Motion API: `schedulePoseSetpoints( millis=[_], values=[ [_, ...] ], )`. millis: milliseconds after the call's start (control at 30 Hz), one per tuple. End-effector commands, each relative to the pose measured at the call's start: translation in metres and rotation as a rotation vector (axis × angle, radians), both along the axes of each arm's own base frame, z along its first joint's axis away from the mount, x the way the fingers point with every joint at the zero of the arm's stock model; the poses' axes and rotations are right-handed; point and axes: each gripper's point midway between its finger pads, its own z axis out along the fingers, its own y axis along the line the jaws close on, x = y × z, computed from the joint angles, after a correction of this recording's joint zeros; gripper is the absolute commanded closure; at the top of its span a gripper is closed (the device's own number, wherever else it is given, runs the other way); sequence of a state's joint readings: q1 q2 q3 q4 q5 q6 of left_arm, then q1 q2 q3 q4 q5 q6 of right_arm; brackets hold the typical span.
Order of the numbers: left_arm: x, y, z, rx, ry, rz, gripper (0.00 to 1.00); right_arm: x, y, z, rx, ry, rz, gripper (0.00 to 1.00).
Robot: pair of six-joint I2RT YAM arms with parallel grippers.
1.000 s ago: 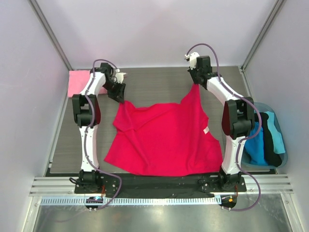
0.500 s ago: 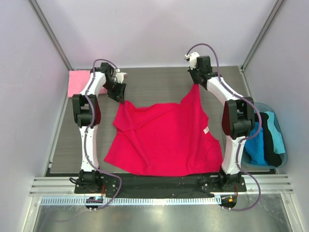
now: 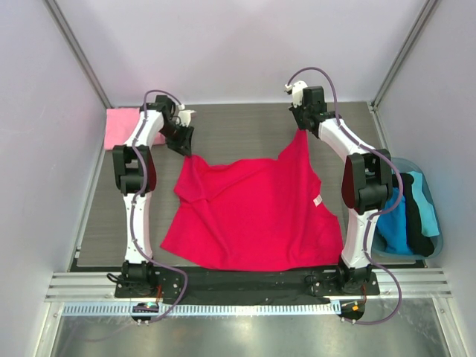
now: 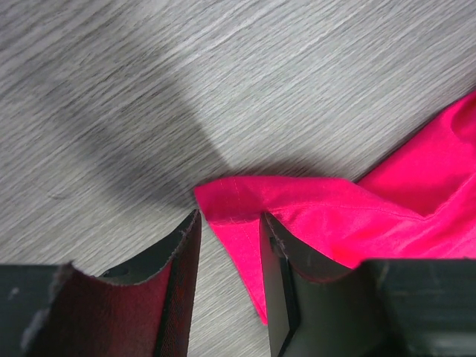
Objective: Fold and stack the t-shirts
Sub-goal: Flatten the tshirt out
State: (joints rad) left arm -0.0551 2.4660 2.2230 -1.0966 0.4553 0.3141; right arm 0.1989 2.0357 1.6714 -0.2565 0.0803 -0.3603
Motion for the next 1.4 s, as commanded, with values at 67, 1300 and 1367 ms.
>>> schedulePoseSetpoints(
  millis=[67,1300,1367],
  values=[
    [0.003,-0.002,0.006,-0.011,-0.005,0.005,0.61,0.008,0.002,0.036,0.025,-0.097,0.000,0.99],
    [-0.071,0.048,0.257,0.002,-0.542,0.057,0.99,-0.063,-0.043,0.283,0.042,-0.548,-0.122,0.99],
    [-0.094,0.048,0.289,0.013,-0.626,0.058,0.99,-0.097,-0.051,0.324,0.052,-0.633,-0.128,0.99]
  ],
)
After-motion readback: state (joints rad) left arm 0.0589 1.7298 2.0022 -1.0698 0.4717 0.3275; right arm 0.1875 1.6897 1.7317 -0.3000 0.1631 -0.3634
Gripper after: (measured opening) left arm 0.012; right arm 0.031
